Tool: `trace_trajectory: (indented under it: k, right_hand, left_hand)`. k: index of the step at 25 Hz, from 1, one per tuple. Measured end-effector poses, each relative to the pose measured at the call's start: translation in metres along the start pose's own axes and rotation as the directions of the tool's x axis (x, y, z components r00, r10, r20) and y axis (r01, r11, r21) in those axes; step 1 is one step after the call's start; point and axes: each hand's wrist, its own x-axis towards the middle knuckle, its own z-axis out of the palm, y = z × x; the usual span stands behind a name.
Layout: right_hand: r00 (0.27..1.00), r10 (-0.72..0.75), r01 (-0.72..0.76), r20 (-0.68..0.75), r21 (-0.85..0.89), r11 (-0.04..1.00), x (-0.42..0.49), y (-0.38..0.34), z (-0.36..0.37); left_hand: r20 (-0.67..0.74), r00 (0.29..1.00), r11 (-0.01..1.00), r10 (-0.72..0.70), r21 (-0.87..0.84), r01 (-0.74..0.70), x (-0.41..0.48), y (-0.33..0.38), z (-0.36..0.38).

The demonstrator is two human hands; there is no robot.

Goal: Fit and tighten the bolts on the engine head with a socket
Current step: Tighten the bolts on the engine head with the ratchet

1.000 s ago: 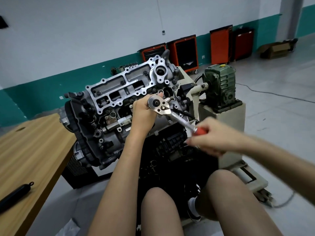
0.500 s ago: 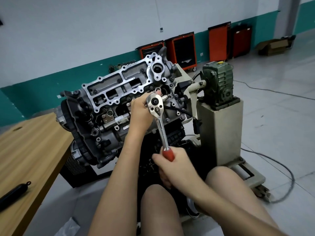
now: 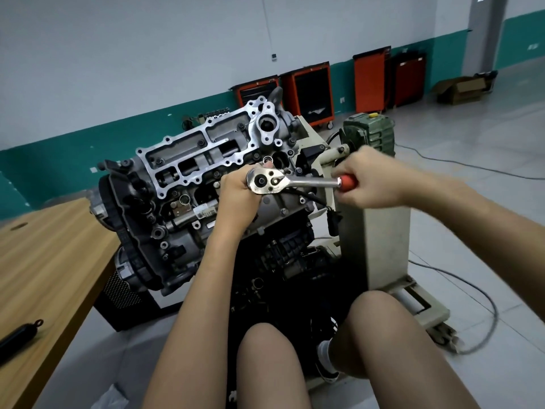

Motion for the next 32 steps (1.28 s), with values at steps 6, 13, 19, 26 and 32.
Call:
trace_trajectory:
  k: [6,13,19,26,32]
  right_hand:
    - [0.96,0.278,-0.13,-0.022,0.846,0.517,-0.051,-0.082,0.137]
    - [0.977,0.195,-0.201,0.082,0.644,0.738,-0.045,-0.047,0.102]
    - [0.998,0.009,-0.005,-0.06,0.053,0.999,-0.009,0.004,0.013]
    - [0.937,0.345,-0.086,-0.063,0.912,0.4,-0.045,-0.105,0.157]
    - [0.98,0.187,-0.169,0.061,0.744,0.646,-0.048,-0.057,0.114]
  left_hand:
    - [-0.03,0.999,1.0,-0.026,-0.012,0.026,-0.004,0.007,0.006]
    - [0.026,1.0,1.0,-0.001,0.008,0.001,0.001,0.001,0.001]
    - [-0.001,1.0,1.0,0.006,-0.009,-0.006,0.004,0.001,0.001]
    - [-0.051,0.997,0.997,0.056,-0.048,-0.059,-0.002,0.001,0.008]
    - [-0.034,0.996,0.997,0.077,-0.015,-0.078,-0.002,0.0,0.008]
